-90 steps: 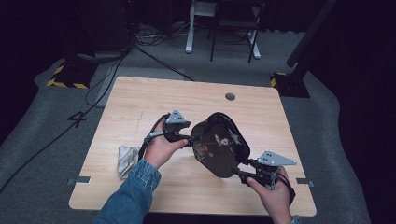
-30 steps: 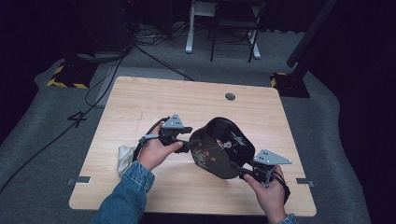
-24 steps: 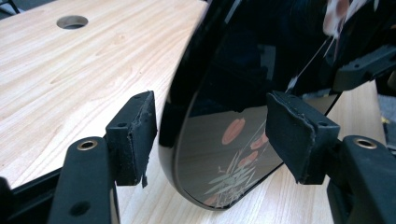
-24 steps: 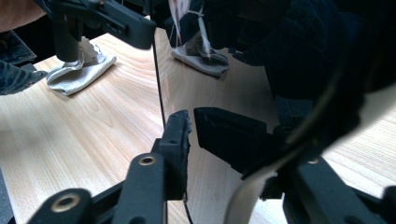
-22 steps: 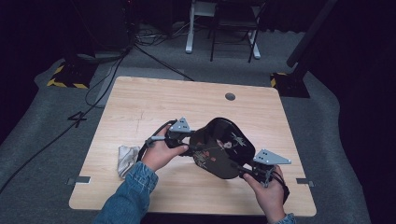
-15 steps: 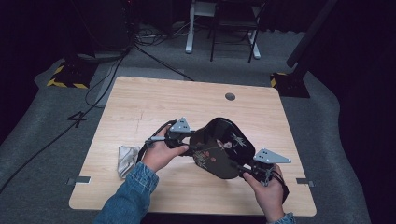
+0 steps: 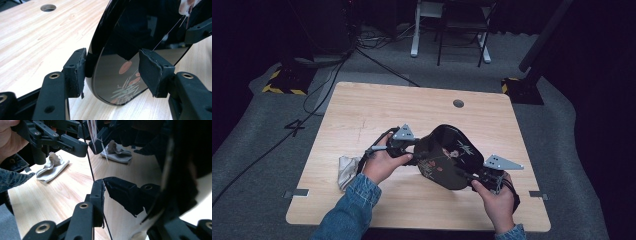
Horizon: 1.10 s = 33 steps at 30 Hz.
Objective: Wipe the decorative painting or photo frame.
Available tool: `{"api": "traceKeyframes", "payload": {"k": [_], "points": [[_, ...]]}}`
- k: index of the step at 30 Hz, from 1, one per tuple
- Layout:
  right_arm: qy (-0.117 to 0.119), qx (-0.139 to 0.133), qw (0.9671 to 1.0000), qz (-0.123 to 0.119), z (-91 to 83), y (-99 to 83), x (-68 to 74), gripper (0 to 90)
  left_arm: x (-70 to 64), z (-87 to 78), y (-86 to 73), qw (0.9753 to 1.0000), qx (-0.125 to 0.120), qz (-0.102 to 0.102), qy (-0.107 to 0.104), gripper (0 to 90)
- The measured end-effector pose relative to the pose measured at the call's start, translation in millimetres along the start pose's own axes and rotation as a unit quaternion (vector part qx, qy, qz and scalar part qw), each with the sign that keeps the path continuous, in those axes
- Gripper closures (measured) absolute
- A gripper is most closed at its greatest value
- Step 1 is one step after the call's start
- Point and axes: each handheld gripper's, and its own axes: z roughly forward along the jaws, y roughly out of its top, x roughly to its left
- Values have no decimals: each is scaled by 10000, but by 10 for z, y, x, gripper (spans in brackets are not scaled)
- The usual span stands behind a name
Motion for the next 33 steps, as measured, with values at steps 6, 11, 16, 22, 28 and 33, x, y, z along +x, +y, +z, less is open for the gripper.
{"api": "traceKeyframes", "payload": {"k": [6, 11, 16, 22, 28, 33], "points": [[118, 20, 9998, -141, 84, 128, -53, 681, 48, -69, 39, 9998, -16, 5, 209, 415], [182, 124, 9996, -197, 177, 224, -132, 668, 80, -62, 75, 9989, 59, 48, 465, 414], [271, 306, 9987, -307, 300, 315, -234, 654, 134, -18, 106, 9981, 199, 57, 587, 414], [703, 271, 9971, -117, 445, 443, -366, 688, 241, 10, 89, 9974, 210, -196, 668, 450], [782, 88, 9967, -213, 487, 560, -437, 734, 305, -74, 47, 9966, -61, -585, 578, 647], [671, 140, 9960, -566, 503, 625, -463, 737, 256, -26, 74, 9967, 60, -400, 709, 570]]}}
